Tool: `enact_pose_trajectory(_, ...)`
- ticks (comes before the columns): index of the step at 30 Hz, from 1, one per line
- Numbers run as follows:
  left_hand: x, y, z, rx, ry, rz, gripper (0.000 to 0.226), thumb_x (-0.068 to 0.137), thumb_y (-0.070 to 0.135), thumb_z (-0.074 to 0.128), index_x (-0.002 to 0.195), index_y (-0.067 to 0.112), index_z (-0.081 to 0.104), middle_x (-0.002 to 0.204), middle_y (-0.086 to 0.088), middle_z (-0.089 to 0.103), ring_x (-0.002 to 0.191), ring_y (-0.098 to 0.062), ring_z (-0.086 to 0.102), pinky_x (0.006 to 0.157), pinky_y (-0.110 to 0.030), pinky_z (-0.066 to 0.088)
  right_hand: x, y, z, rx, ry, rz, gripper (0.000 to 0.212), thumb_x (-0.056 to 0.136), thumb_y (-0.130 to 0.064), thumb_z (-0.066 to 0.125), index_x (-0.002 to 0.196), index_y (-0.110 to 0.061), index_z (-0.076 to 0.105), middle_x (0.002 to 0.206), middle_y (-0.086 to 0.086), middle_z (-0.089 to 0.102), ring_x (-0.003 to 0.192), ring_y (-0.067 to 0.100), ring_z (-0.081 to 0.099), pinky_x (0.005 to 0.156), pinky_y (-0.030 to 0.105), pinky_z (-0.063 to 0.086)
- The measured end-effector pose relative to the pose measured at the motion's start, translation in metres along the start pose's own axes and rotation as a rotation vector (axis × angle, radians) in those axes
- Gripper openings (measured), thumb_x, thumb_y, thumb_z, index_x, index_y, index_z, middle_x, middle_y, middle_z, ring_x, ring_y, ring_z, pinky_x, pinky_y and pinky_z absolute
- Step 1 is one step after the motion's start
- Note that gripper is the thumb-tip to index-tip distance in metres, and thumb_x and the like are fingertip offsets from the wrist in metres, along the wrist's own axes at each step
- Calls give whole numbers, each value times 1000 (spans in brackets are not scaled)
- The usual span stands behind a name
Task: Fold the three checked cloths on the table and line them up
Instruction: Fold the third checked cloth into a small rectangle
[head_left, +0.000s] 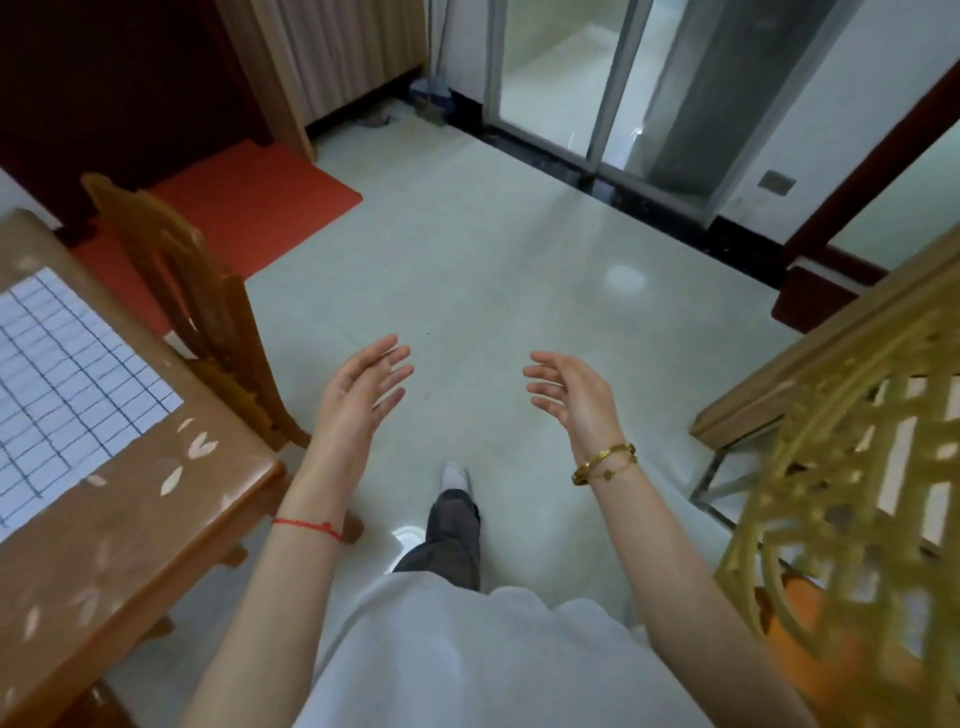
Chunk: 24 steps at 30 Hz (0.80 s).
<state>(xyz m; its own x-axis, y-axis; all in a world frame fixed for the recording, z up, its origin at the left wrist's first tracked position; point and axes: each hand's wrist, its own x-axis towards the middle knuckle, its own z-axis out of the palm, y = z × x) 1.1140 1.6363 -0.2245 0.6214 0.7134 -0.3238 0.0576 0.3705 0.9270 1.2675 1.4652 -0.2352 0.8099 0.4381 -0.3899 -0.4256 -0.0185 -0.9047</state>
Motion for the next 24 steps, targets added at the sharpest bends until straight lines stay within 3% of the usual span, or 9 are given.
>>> enact_pose_trajectory(16, 243, 94, 0, -59, 92, 67, 28, 102, 14, 47, 123, 19, 64, 118, 2, 72, 111, -16, 67, 95, -30, 50, 243, -96, 147, -57, -128, -11, 24, 96, -17, 48, 101, -10, 71, 90, 5, 72, 76, 15, 64, 70, 23, 52)
enact_pose_trajectory(24, 322, 132, -33, -81, 234, 86, 29, 102, 15, 48, 126, 16, 63, 120, 0, 71, 112, -17, 67, 96, -31, 50, 337, -120, 235, -76, -263, 22, 26, 96, -17, 49, 104, -7, 71, 88, 5, 72, 76, 16, 65, 71, 25, 52)
